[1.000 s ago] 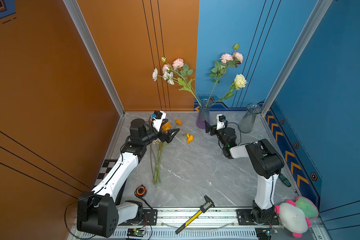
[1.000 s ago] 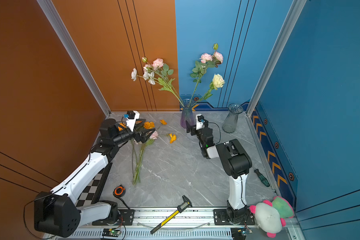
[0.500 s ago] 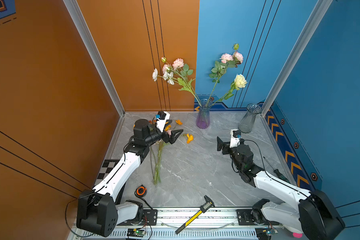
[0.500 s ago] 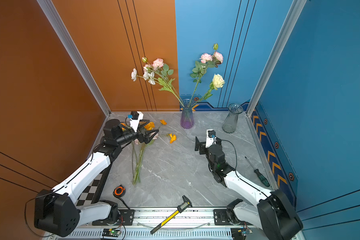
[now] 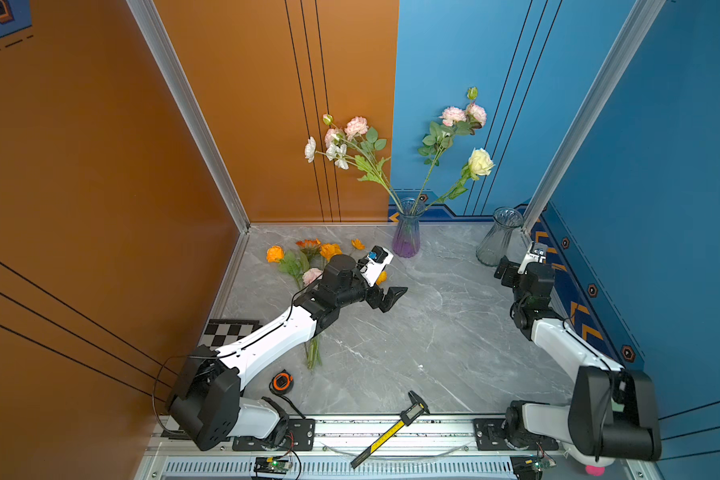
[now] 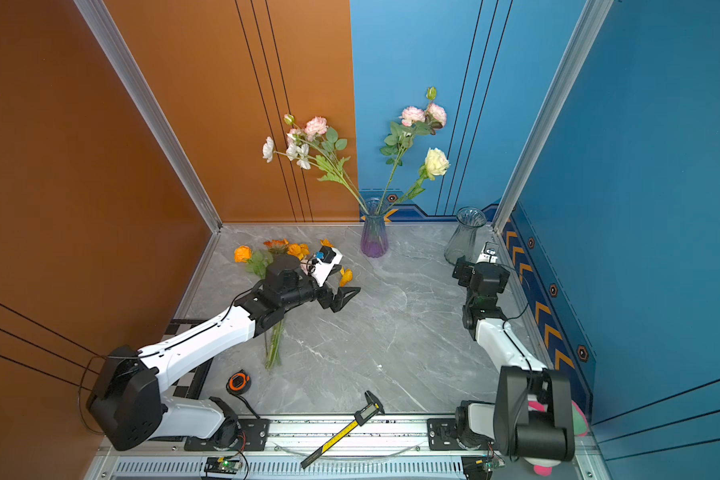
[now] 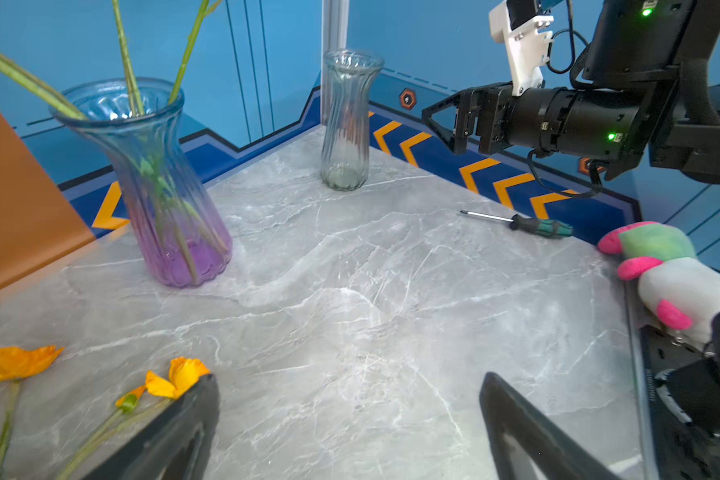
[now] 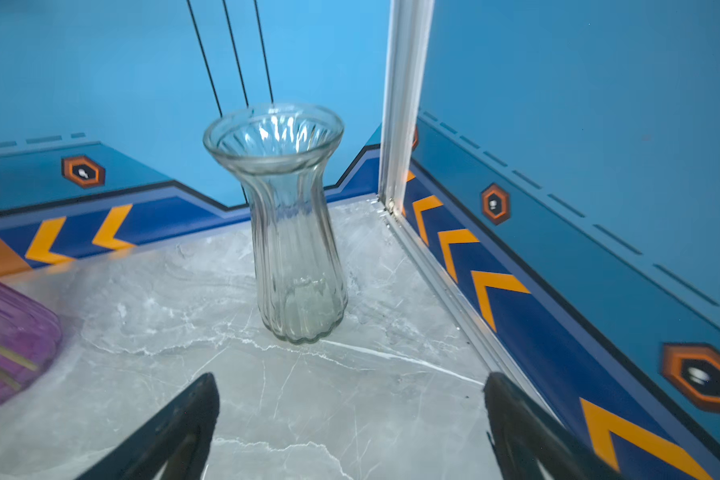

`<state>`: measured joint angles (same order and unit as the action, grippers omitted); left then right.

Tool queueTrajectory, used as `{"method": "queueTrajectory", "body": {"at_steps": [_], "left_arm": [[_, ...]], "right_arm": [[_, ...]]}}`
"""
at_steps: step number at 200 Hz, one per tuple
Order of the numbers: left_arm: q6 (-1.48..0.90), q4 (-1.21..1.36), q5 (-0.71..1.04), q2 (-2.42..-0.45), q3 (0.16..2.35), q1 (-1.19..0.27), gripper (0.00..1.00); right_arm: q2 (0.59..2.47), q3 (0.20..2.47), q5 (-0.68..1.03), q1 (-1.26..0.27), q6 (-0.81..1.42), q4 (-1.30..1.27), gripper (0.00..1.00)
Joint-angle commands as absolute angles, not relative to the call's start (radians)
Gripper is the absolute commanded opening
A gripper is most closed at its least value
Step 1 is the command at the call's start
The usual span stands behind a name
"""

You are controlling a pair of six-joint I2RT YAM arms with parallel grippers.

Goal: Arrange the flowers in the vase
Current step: 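Grasp the clear vase with the right gripper while the left gripper moves forward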

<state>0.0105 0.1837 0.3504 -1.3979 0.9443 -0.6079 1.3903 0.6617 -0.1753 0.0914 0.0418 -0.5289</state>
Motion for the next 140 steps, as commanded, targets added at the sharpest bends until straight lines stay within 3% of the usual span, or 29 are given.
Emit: {"method": "queueTrajectory", "body": {"at_steps": [1, 31, 140], "left_arm": [[0.008, 0.14, 0.346, -1.414, 0.978, -0.605, 0.98], [0.016, 0.14, 0.362, -1.423, 0.974, -0.611, 0.98], [0.06, 0.135, 0.326, -1.462, 0.957, -0.63, 0.98]], "right_arm": [[1.513, 0.723, -0.066, 0.104, -0.044, -0.819, 1.0], [1.685, 0.793, -0.04, 0.115, -0.038, -0.98, 1.0], [2.043, 1.151, -0.013, 0.142, -0.051, -0.98, 1.0]]}}
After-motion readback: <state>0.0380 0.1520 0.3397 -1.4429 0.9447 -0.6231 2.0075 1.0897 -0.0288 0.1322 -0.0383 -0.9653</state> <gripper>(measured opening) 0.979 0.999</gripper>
